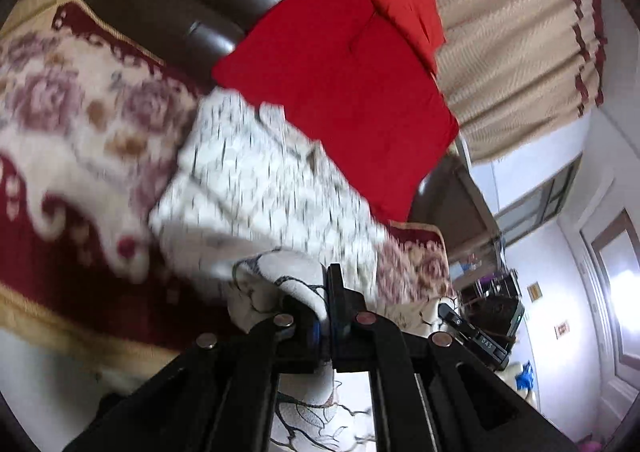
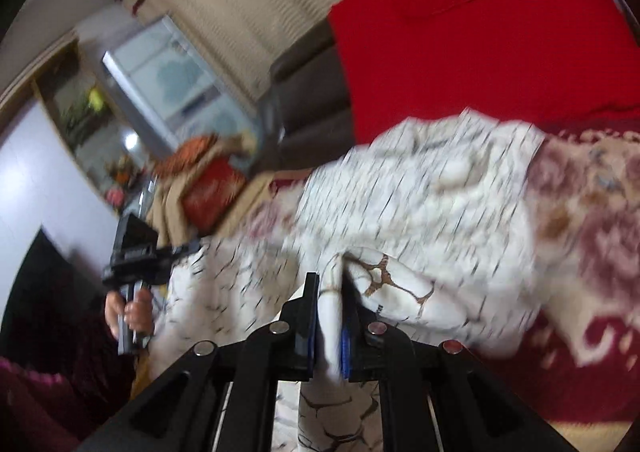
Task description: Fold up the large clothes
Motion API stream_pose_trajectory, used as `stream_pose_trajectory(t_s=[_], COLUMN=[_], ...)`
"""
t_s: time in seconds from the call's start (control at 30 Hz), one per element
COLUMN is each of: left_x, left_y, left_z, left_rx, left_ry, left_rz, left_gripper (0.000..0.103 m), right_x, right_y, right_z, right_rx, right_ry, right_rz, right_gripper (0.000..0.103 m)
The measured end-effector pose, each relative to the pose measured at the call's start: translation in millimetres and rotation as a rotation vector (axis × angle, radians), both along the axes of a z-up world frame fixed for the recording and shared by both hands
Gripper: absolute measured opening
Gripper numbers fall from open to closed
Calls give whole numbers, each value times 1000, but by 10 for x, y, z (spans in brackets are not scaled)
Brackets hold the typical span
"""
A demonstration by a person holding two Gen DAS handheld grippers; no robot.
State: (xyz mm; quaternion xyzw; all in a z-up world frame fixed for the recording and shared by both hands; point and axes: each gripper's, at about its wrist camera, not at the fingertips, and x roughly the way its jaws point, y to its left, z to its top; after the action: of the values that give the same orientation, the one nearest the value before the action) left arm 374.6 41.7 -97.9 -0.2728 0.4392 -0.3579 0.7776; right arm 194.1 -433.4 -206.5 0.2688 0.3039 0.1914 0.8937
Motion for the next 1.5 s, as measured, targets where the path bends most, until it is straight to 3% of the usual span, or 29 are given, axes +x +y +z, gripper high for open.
stream_pose_trajectory(t_s=[0.13, 0.23, 0.4, 0.47, 0.53, 0.67, 0.77, 0.8, 0.83, 0.9, 0.93, 0.97, 1.0, 1.1, 1.17, 1.23, 1.33, 1.43, 1.5], left_x=[619, 1158, 2048, 2230, 2303, 2165, 1890, 1762, 1651, 1394, 1287, 1187, 1117, 959, 921, 884, 829, 929, 1051], left_y=[58, 65, -59, -165, -218, -78, 100, 157, 194, 258, 262, 227, 168, -178, -507, -800, -1042, -1059, -982], left_z=[101, 98, -417, -688, -906, -1124, -1085, -1047, -1014, -958, -964, -968, -970, -948, -866, -779, -698, -776, -909], left_rx=[-29, -28, -24, 2, 0, -194, -240, -236, -222, -198, -208, -213, -208, -140, -24, 119, 286, 425, 461], left_ry=[33, 62, 160, 194, 214, 217, 150, 106, 71, 11, -6, -12, -13, -27, -68, -132, -228, -221, -166], left_rz=[79, 150, 255, 268, 310, 397, 492, 537, 573, 641, 659, 657, 644, 567, 490, 433, 404, 419, 438], left_gripper=[3, 3, 4, 6, 6, 20, 42, 55, 62, 63, 63, 63, 63, 63, 64, 72, 77, 77, 77], right_x=[424, 817, 1448, 1617, 1736, 1721, 1626, 1578, 1513, 1323, 1274, 1114, 1027, 1028, 1090, 1207, 1355, 1477, 1641], right_y=[-413, -806, -1601, -1825, -1874, -1876, -1876, -1878, -1907, -1967, -1995, -2015, -2027, -1889, -1644, -1354, -943, -694, -615], right_z=[155, 111, -513, -894, -1125, -1258, -1245, -1216, -1213, -1181, -1191, -1183, -1167, -1020, -873, -771, -661, -616, -776], right_rx=[37, 61, 198, 323, 422, 512, 546, 551, 559, 579, 594, 611, 602, 507, 397, 278, 104, -31, -85], right_ry=[-3, 23, 171, 226, 269, 212, 170, 149, 133, 88, 74, 41, 14, 16, 6, 18, 30, 19, 113], right_rz=[-102, -209, -454, -503, -508, -515, -518, -525, -528, -596, -631, -711, -744, -680, -612, -534, -471, -428, -406], right_gripper=[9, 9, 9, 9, 11, 14, 17, 18, 23, 52, 82, 85, 85, 84, 82, 82, 81, 81, 81])
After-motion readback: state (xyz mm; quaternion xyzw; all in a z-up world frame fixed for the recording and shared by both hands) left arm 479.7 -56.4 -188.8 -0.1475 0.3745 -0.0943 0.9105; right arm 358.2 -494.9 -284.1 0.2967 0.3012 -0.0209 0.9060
